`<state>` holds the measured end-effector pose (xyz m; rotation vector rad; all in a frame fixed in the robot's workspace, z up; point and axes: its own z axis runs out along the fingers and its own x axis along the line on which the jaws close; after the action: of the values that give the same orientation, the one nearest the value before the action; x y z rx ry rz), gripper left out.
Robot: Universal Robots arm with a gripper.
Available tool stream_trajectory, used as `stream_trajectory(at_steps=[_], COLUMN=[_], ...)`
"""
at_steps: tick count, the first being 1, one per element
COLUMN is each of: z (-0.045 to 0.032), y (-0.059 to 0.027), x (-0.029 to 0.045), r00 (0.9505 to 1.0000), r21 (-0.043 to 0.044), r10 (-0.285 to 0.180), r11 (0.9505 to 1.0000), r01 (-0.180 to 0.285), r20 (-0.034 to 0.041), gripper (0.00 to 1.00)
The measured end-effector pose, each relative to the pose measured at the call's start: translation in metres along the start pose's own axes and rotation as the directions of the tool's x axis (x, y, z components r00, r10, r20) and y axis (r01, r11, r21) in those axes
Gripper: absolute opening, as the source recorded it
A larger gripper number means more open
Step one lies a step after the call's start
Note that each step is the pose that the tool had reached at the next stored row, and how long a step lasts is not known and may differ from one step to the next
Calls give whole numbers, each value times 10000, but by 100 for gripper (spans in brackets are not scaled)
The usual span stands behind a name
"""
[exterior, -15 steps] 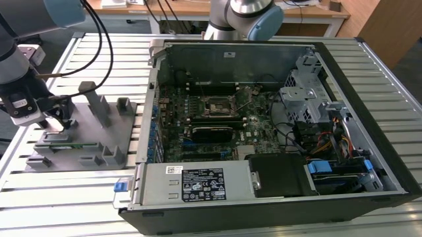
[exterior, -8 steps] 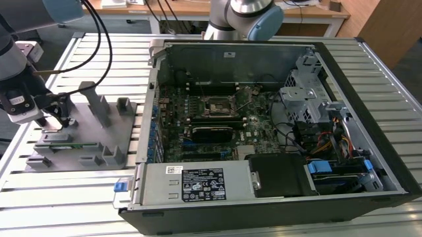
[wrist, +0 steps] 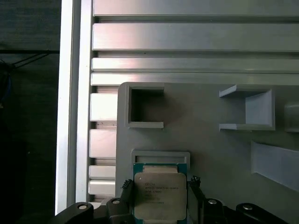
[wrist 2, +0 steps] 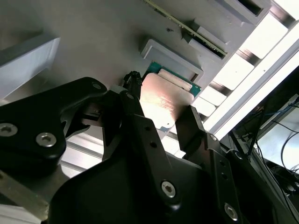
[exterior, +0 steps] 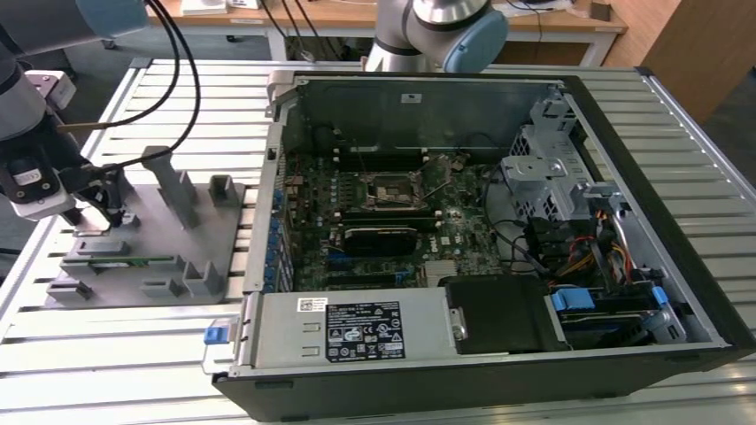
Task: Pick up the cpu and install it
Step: 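Pick up the cpu and move it towards the insertion slot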
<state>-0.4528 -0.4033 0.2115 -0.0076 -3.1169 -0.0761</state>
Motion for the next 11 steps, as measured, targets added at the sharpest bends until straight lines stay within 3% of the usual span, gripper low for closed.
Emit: stream_trajectory(at_steps=[11], z=[-102], y=[5], x=[2], r00=[10000], r21=[-23], r10=[-1], r11=[10000], r01=[1], r20=[0], gripper=[54])
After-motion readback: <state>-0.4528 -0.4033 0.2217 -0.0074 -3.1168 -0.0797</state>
